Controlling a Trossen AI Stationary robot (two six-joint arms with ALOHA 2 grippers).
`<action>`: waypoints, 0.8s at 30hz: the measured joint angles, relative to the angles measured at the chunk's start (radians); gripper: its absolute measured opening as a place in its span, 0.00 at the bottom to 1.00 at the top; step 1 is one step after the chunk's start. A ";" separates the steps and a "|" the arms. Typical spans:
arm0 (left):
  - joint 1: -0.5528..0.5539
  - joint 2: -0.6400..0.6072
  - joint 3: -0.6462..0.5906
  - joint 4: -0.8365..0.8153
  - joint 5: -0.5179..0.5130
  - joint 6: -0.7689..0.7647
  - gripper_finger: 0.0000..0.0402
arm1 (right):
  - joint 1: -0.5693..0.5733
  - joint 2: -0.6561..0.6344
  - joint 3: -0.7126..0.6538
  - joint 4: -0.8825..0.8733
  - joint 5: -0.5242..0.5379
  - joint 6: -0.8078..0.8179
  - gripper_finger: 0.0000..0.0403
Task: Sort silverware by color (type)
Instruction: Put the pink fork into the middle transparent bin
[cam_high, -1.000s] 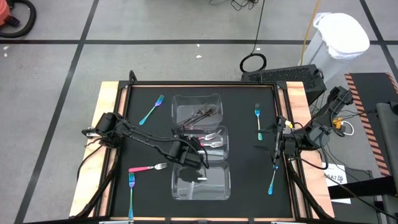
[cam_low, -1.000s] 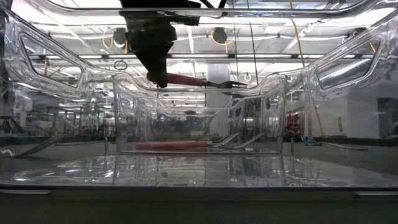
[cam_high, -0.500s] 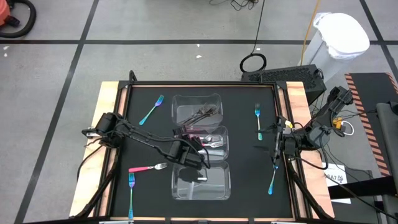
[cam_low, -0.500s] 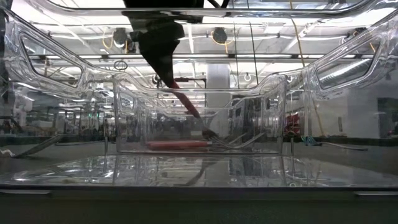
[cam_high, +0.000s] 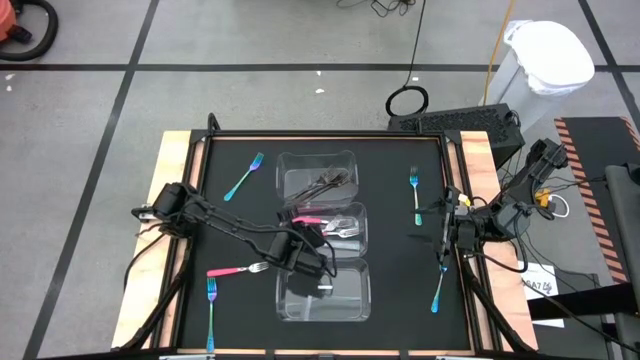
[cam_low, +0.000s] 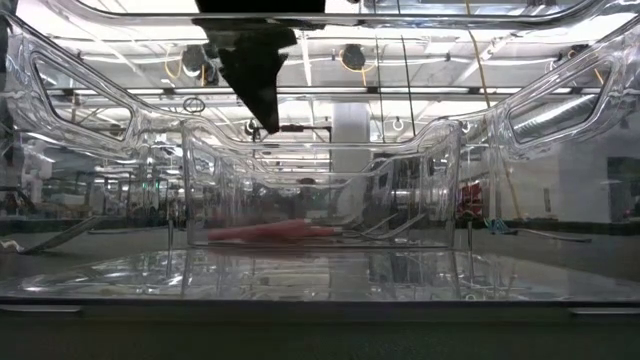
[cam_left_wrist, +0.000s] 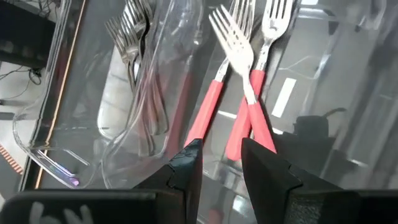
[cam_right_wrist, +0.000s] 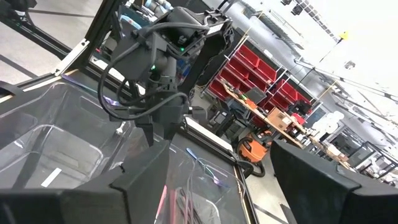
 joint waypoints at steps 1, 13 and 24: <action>-0.004 0.000 0.010 -0.001 0.000 0.000 0.28 | 0.000 0.000 0.000 0.000 0.000 0.000 0.68; -0.108 0.000 0.142 -0.002 0.020 -0.008 0.28 | 0.000 0.000 0.000 0.000 0.000 0.000 0.68; -0.214 0.000 0.172 -0.068 -0.005 -0.062 0.28 | 0.000 0.000 0.000 0.000 0.000 0.000 0.68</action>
